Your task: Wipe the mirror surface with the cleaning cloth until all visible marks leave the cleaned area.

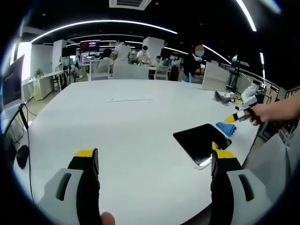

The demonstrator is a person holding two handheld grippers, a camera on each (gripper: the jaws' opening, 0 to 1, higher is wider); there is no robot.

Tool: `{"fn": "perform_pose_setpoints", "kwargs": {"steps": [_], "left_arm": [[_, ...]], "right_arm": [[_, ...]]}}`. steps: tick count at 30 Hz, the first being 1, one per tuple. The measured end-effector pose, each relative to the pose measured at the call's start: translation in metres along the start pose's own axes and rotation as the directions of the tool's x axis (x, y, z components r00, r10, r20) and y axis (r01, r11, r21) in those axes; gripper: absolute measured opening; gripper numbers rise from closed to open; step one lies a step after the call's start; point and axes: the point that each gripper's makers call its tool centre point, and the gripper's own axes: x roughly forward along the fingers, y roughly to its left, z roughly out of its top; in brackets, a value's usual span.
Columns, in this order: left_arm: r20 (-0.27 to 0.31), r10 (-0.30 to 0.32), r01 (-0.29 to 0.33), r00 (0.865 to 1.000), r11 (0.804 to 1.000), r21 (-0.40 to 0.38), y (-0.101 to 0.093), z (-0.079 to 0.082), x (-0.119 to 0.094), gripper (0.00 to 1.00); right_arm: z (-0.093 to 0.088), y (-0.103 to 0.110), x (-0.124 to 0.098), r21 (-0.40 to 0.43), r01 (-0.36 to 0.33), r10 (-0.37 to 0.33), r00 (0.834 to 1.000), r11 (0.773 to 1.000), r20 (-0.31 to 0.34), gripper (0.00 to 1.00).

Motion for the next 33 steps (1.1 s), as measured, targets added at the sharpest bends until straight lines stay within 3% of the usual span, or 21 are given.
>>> {"fn": "perform_pose_setpoints", "kwargs": {"steps": [4, 10, 16, 20, 25, 33], "left_arm": [[0.003, 0.0, 0.0, 1.0, 1.0, -0.009, 0.005, 0.001, -0.004, 0.99], [0.017, -0.009, 0.01, 1.0, 0.999, -0.045, 0.009, 0.004, -0.011, 0.99], [0.002, -0.009, 0.009, 1.0, 1.0, -0.007, 0.009, -0.006, -0.015, 0.99], [-0.009, -0.014, 0.014, 1.0, 1.0, 0.005, 0.007, -0.011, -0.017, 0.99], [0.0, -0.029, 0.029, 1.0, 1.0, 0.004, 0.002, -0.007, -0.018, 0.99], [0.01, -0.02, 0.02, 1.0, 1.0, 0.002, 0.007, -0.002, -0.016, 0.99]], "right_arm": [[0.014, 0.002, -0.012, -0.1, -0.035, 0.042, 0.997, 0.994, 0.066, 0.89], [0.016, -0.002, -0.038, -0.152, -0.064, 0.086, 0.987, 0.986, 0.138, 0.94], [0.001, -0.02, -0.056, -0.167, -0.065, 0.097, 0.977, 0.984, 0.19, 0.97], [-0.02, -0.036, -0.064, -0.146, -0.055, 0.078, 0.984, 0.988, 0.162, 0.98], [-0.036, -0.043, -0.075, -0.19, -0.041, 0.069, 0.987, 0.981, 0.145, 0.99], [-0.031, -0.049, -0.078, -0.211, -0.042, 0.074, 0.987, 0.977, 0.145, 0.99]]}}
